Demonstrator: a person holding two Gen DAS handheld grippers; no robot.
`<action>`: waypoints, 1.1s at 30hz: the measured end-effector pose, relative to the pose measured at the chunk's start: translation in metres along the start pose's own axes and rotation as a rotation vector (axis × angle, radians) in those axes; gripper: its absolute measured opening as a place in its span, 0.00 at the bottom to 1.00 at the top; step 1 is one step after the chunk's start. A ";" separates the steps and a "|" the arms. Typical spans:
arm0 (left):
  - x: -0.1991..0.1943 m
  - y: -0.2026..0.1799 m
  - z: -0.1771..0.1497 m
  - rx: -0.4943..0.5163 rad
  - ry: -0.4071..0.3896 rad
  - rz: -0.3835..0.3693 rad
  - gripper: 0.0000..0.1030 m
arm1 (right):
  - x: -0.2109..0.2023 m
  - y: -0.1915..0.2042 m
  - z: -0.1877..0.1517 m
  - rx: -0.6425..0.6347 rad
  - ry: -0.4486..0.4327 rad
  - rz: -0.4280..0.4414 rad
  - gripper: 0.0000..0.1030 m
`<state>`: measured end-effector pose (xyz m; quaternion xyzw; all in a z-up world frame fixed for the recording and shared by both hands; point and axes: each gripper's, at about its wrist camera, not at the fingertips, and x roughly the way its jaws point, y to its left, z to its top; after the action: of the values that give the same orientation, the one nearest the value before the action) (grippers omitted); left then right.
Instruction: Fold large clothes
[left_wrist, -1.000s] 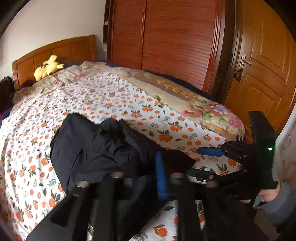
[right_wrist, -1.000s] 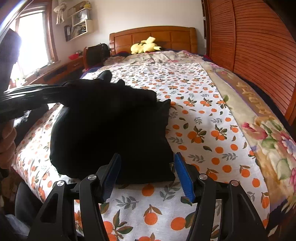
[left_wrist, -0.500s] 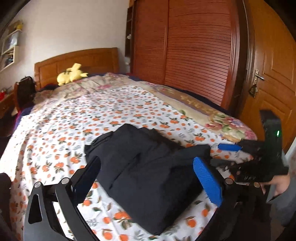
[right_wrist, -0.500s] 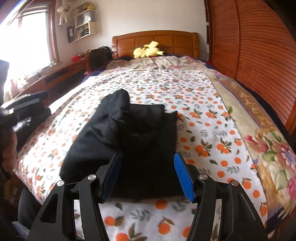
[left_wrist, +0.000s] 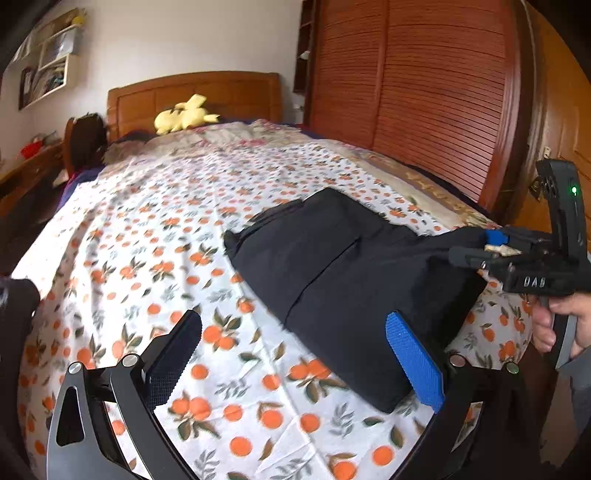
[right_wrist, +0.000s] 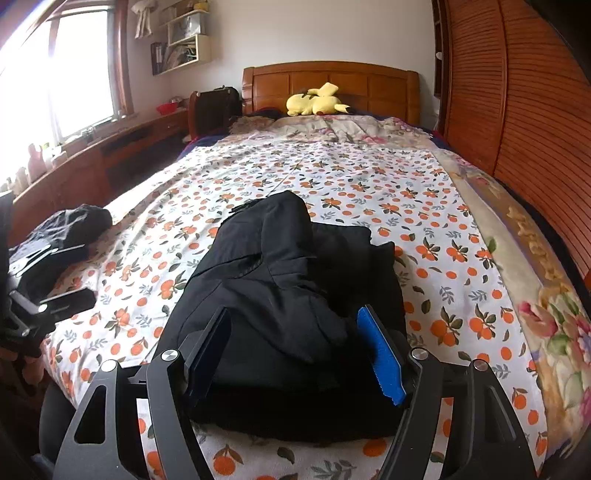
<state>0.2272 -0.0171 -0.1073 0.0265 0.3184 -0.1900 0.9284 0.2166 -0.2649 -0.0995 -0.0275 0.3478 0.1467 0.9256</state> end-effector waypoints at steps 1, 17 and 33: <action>0.000 0.003 -0.003 -0.008 0.004 0.004 0.98 | 0.002 0.000 0.001 0.004 0.002 -0.002 0.66; -0.013 0.041 -0.037 -0.095 0.020 0.073 0.98 | 0.026 -0.016 -0.012 0.143 0.081 0.014 0.63; -0.018 0.034 -0.037 -0.090 0.010 0.062 0.98 | -0.044 0.023 0.024 -0.027 -0.108 0.108 0.05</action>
<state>0.2055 0.0269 -0.1287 -0.0046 0.3304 -0.1462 0.9324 0.1938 -0.2504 -0.0512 -0.0134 0.2963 0.2025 0.9333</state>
